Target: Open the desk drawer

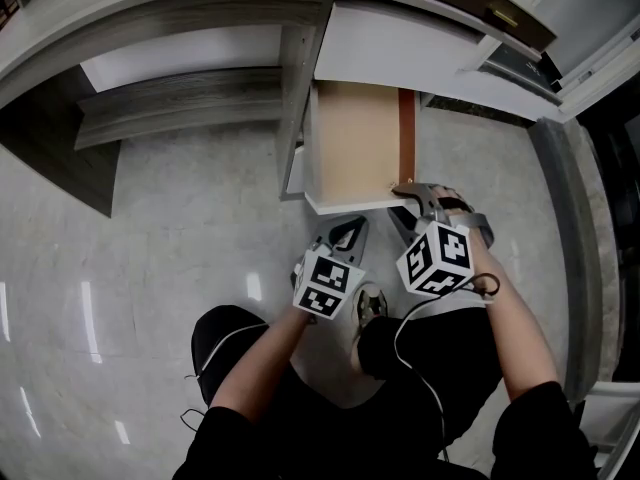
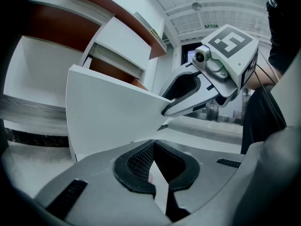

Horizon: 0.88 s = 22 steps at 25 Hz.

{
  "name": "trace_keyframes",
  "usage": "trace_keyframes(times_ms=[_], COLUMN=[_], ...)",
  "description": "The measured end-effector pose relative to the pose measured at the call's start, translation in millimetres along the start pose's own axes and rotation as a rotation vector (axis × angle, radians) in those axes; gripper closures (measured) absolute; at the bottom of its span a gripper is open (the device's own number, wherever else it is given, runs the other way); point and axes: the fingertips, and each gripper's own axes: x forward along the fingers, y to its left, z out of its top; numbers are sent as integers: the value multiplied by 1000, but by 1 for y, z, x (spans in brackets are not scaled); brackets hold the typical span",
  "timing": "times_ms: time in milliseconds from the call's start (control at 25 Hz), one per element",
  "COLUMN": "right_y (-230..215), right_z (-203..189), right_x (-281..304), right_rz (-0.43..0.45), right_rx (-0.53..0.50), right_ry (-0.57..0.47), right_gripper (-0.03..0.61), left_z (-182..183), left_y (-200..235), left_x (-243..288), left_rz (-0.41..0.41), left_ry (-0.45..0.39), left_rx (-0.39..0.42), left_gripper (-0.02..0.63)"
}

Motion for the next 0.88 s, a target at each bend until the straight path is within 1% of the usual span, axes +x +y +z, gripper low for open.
trace_keyframes(times_ms=[200, 360, 560, 720, 880], right_y=[-1, -2, -2, -9, -10], right_z=[2, 5, 7, 19, 24], right_x=[-4, -12, -25, -45, -56], right_rz=[-1, -3, -23, -79, -126], right_rx=[9, 37, 64, 163, 303], right_ry=[-11, -30, -42, -108, -153], right_gripper=[491, 492, 492, 539, 548], left_z=[2, 3, 4, 8, 14], left_y=[-1, 0, -3, -2, -4], left_x=[0, 0, -4, -12, -16], left_rz=[2, 2, -2, 1, -1], left_ry=[-3, -6, -14, -32, -55], left_rx=[5, 4, -6, -29, -31], left_gripper=[610, 609, 609, 609, 609])
